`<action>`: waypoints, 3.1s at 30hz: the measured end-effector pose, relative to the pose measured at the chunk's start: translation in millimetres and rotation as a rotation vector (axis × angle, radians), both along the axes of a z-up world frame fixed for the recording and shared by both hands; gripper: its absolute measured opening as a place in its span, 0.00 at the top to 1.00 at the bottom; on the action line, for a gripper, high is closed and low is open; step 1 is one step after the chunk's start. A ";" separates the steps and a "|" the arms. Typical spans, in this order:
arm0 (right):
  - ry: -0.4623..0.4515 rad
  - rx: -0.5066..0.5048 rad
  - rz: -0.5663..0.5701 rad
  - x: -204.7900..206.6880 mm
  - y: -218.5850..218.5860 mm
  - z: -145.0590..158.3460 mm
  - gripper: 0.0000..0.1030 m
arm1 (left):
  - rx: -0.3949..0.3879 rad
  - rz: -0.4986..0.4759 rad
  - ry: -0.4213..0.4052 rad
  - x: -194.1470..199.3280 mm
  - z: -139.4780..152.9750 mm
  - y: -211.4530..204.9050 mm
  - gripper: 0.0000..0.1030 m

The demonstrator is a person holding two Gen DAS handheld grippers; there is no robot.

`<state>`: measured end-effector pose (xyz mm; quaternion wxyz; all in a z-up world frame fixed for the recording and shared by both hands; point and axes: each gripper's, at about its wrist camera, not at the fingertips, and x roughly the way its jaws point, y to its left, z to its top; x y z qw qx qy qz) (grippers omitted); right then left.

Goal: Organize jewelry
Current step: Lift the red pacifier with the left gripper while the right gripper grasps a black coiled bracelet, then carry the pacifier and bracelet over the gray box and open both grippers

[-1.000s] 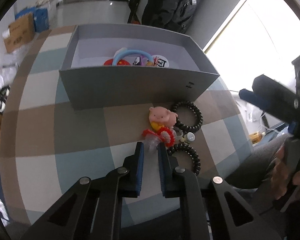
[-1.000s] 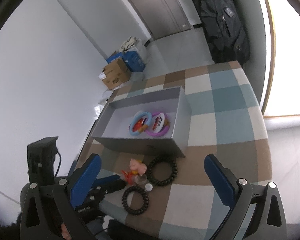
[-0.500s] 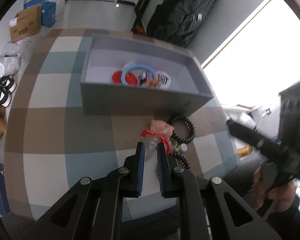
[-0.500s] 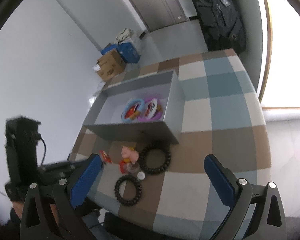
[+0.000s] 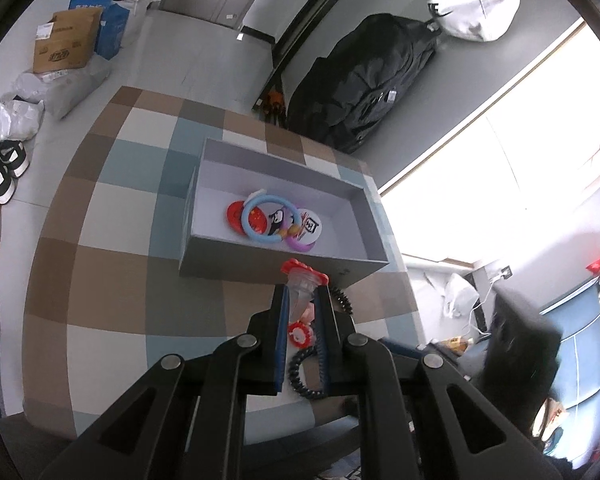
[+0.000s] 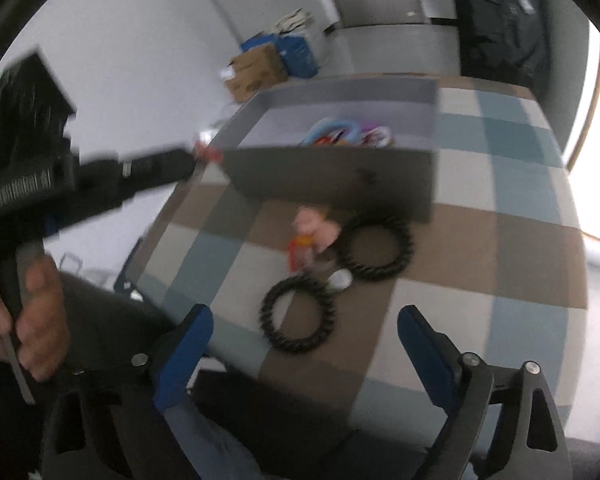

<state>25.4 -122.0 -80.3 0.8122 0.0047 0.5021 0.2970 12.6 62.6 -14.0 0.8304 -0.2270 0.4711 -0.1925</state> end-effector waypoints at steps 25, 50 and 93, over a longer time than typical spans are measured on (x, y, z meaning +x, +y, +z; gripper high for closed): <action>-0.171 -0.260 0.056 -15.3 48.3 -18.4 0.58 | -0.021 0.012 -0.002 -0.9 1.4 8.9 0.92; -0.223 0.110 -0.087 11.9 5.1 50.8 0.61 | 0.009 0.032 -0.048 8.2 8.8 2.1 0.92; -0.114 0.236 -0.248 105.5 -23.1 49.5 0.53 | 0.126 0.087 -0.057 84.9 1.1 -32.8 0.90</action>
